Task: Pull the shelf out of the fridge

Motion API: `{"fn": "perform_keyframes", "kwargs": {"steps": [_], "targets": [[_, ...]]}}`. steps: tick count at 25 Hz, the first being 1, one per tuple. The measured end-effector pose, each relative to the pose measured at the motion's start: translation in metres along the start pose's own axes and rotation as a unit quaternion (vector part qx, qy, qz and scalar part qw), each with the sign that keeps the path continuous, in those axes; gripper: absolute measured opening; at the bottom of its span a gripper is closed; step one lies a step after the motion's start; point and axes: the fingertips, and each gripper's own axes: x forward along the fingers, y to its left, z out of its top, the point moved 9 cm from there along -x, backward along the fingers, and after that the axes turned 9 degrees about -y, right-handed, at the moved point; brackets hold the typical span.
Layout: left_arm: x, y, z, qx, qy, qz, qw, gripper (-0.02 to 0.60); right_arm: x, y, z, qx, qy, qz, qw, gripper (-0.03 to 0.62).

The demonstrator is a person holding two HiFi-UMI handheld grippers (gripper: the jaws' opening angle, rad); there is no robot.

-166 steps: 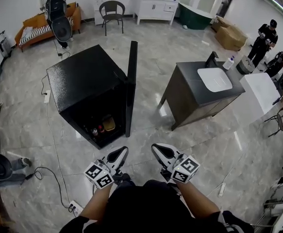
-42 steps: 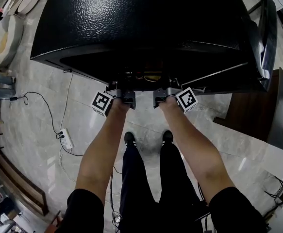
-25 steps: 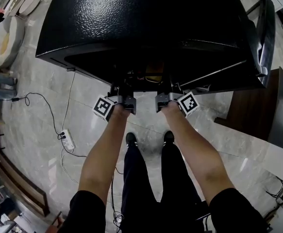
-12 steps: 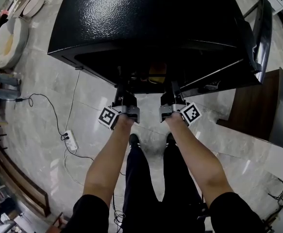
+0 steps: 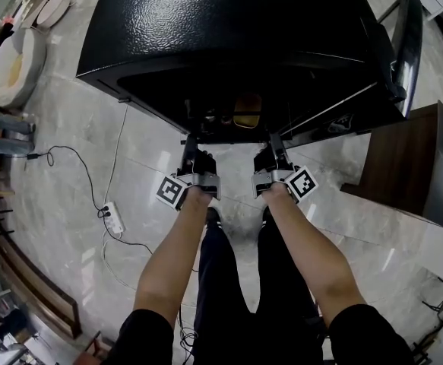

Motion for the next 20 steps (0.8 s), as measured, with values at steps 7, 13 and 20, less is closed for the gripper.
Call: {"fn": "perform_keyframes", "kwargs": {"steps": [7,13,20], "targets": [[-0.014,-0.001,0.000,-0.006,-0.001,0.001,1.0000,0.038,-0.014,0.000,-0.001,0.002,0.000,0.001,1.000,0.040],[-0.023,-0.003,-0.001,-0.012,-0.002,0.002,0.9999,0.037,-0.021,0.003,-0.002,0.005,0.000,0.002,1.000,0.040],[-0.030,-0.005,-0.001,-0.015,-0.003,0.001,0.9999,0.037,-0.029,0.004,-0.004,0.012,-0.001,0.000,1.000,0.040]]}}
